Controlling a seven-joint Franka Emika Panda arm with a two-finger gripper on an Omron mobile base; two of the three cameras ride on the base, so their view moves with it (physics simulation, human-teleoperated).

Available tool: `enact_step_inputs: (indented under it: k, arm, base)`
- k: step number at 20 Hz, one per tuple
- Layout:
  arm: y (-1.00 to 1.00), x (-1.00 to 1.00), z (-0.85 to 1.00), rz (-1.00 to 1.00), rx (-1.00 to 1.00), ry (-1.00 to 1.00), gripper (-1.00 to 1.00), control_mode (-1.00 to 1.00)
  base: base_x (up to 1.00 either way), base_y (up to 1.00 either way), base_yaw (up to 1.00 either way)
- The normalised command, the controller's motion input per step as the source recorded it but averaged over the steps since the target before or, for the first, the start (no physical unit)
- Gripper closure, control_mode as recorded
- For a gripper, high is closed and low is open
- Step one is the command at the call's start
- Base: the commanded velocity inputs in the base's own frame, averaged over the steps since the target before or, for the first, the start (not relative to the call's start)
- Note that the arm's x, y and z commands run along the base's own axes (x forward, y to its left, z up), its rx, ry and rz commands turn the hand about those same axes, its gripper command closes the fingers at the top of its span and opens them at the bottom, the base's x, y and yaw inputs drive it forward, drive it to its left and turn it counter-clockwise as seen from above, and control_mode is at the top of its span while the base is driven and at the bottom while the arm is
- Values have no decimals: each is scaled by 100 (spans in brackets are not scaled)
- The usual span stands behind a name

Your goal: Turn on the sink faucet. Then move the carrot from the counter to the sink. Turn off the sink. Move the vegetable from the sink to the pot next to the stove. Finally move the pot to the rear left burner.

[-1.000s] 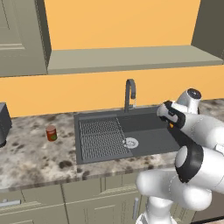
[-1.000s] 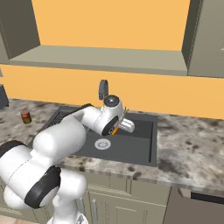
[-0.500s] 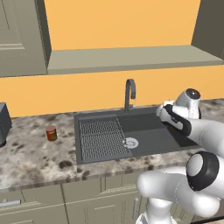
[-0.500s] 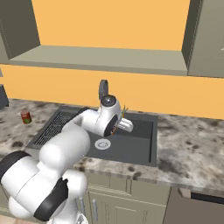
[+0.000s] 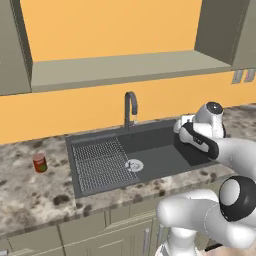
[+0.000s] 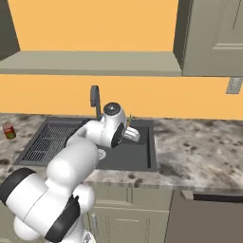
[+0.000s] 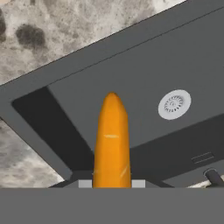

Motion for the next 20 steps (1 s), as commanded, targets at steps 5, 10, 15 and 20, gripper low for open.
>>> enact_step_inputs:
  k: [5,10,15,20]
  arm:
    - [0,0,0,0,0,0,100,100]
    - [0,0,0,0,0,0,100,100]
    - [0,0,0,0,0,0,100,100]
    - [0,0,0,0,0,0,100,100]
  base:
    - [-27,-9,-43]
    - [-37,-8,-48]
    - [-31,-1,-57]
    - [-25,-4,-57]
